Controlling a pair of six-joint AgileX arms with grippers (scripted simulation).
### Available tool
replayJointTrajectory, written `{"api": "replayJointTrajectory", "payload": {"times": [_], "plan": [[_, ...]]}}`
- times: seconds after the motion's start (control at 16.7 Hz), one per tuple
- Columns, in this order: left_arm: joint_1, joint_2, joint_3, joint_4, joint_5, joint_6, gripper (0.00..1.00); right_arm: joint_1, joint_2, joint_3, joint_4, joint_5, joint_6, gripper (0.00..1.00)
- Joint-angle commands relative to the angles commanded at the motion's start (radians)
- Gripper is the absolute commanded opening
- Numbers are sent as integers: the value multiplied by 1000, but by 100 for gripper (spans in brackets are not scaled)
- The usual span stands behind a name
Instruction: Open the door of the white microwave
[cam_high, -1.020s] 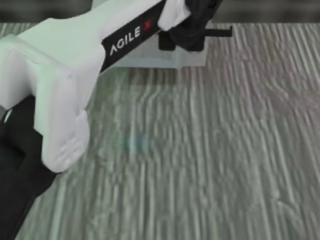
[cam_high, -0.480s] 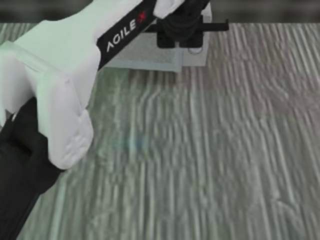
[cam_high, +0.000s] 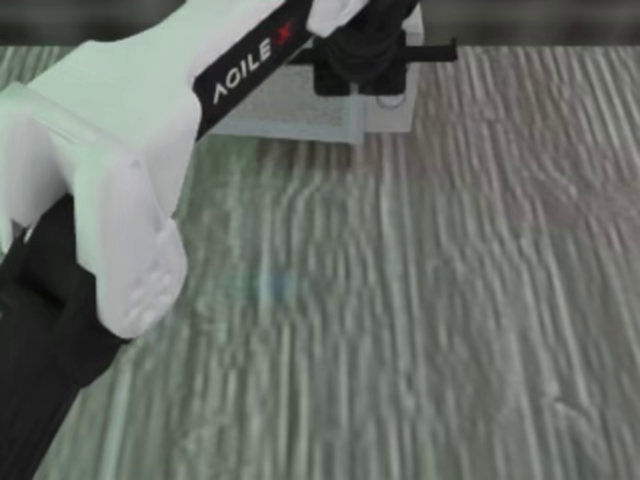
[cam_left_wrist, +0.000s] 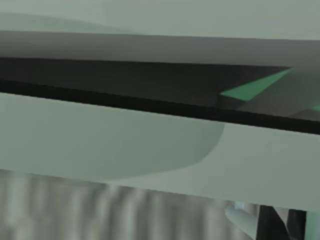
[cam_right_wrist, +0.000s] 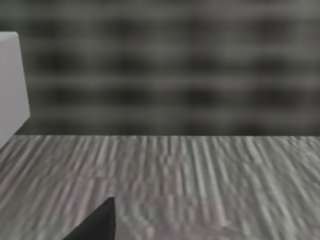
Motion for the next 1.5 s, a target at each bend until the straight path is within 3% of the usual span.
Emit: {"api": "replayJointTrajectory", "payload": {"times": [0.96, 1.5], "plan": [[-8, 5, -3, 3, 3, -1, 0, 0, 0, 0, 0, 0, 0, 100], [4, -168, -315, 167, 38, 89, 0, 0, 0, 0, 0, 0, 0, 100]]}}
